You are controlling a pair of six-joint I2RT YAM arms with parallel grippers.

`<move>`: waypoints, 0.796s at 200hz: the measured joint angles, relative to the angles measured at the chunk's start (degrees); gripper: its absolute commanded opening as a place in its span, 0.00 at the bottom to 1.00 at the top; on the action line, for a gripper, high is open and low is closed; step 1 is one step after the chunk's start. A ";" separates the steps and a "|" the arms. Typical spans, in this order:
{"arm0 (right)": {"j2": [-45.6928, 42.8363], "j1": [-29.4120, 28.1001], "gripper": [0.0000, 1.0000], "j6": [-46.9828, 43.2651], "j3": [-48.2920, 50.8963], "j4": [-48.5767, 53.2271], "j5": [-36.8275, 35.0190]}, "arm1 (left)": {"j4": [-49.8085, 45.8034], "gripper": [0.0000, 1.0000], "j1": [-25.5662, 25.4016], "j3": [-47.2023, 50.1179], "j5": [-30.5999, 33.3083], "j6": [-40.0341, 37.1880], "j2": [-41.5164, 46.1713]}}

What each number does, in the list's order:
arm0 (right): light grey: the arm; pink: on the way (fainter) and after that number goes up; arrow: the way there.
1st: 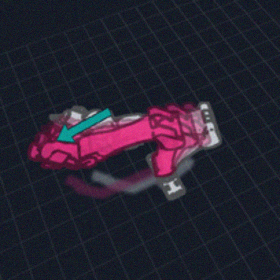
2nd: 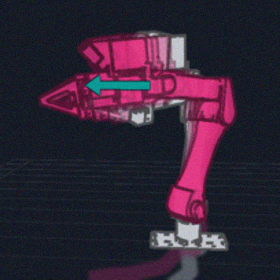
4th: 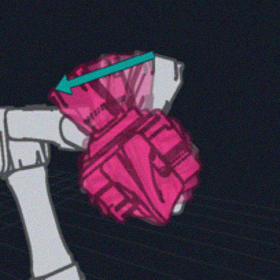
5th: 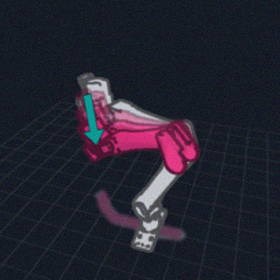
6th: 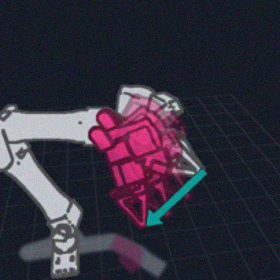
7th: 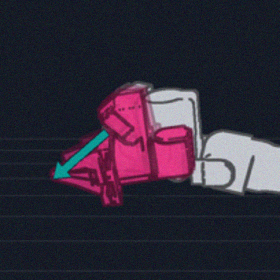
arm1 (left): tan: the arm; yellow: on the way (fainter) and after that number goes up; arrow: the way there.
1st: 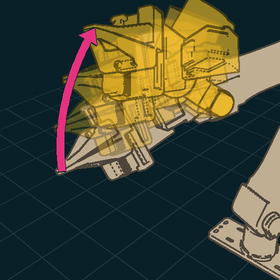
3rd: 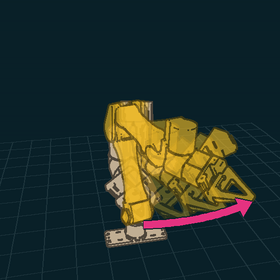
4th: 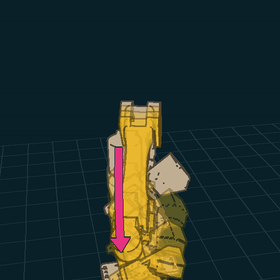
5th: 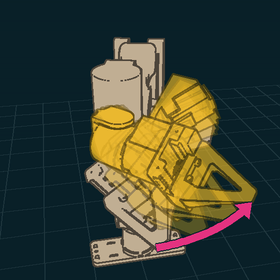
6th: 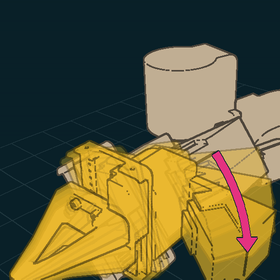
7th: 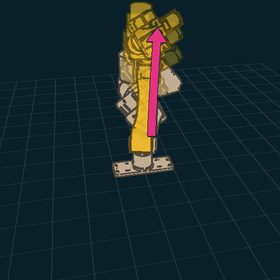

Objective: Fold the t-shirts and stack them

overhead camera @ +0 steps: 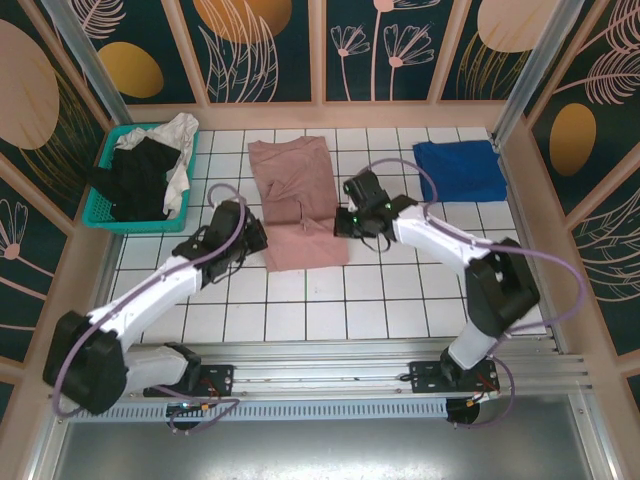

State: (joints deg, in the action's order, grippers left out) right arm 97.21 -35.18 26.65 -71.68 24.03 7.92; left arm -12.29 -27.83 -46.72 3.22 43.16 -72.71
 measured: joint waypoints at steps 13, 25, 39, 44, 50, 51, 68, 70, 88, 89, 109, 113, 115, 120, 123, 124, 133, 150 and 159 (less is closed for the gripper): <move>5.38 1.90 0.00 -2.16 -5.57 0.02 1.38 | 0.94 0.00 2.10 -3.08 -1.75 -1.77 -4.52; 9.51 3.56 0.00 -3.67 -10.01 0.33 2.86 | 1.60 0.00 3.76 -5.84 -3.37 -3.13 -8.83; 13.86 5.29 0.00 -5.22 -14.99 1.29 4.70 | 1.90 0.00 5.33 -8.98 -5.05 -4.46 -13.53; 15.39 5.86 0.00 -5.64 -16.81 1.81 5.11 | 2.03 0.00 5.84 -10.03 -5.68 -4.92 -15.17; 16.92 6.47 0.00 -6.10 -18.71 2.32 5.55 | 2.08 0.00 6.38 -11.17 -6.29 -5.46 -16.83; 17.35 6.64 0.00 -6.29 -19.15 2.45 5.77 | 2.05 0.00 6.47 -11.32 -6.36 -5.53 -17.09; 21.22 8.07 0.00 -7.37 -23.67 3.98 7.08 | 1.84 0.00 7.78 -14.80 -8.00 -6.80 -21.73; 21.70 8.24 0.00 -7.58 -24.13 4.17 7.26 | 1.79 0.00 7.96 -15.32 -8.24 -6.99 -22.40; 25.42 9.35 0.03 -8.63 -28.30 6.08 8.72 | 1.55 0.00 9.22 -19.41 -10.14 -8.04 -27.34; 25.57 9.38 0.04 -8.63 -28.46 6.16 8.76 | 1.57 0.00 9.27 -19.54 -10.23 -8.09 -27.52; 29.88 10.40 0.09 -9.75 -33.31 8.35 10.23 | 1.38 0.00 11.02 -22.49 -12.33 -8.94 -31.71; 30.69 10.56 0.11 -9.92 -34.23 8.79 10.45 | 1.29 0.00 11.41 -22.88 -12.76 -9.11 -32.39; 31.10 10.62 0.12 -9.92 -34.71 8.96 10.54 | 1.29 0.00 11.61 -23.12 -13.18 -9.11 -32.76; 32.15 10.80 0.15 -10.32 -35.91 9.44 10.88 | 1.16 0.07 12.11 -23.63 -13.68 -9.27 -33.59; 32.65 10.88 0.17 -10.19 -36.46 9.55 11.10 | 1.11 0.08 12.28 -23.85 -13.81 -9.31 -33.90; 32.81 10.91 0.17 -10.23 -36.63 9.66 11.13 | 1.09 0.08 12.41 -23.98 -14.01 -9.35 -34.14; 34.49 11.17 0.23 -10.73 -38.75 10.58 11.74 | 0.59 0.11 13.07 -24.92 -14.82 -9.57 -35.39; 37.20 11.67 0.26 -11.32 -42.84 12.11 12.00 | -0.61 0.22 13.88 -27.21 -15.61 -10.29 -37.53; 38.23 12.04 0.29 -11.39 -44.74 12.61 12.11 | -1.07 0.35 14.19 -28.41 -16.04 -10.82 -38.45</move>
State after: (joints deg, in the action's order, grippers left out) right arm 135.44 -23.14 15.27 -116.42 36.64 20.03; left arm -13.37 -13.65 -75.13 -12.82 32.34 -111.15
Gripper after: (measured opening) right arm 0.259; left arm 0.220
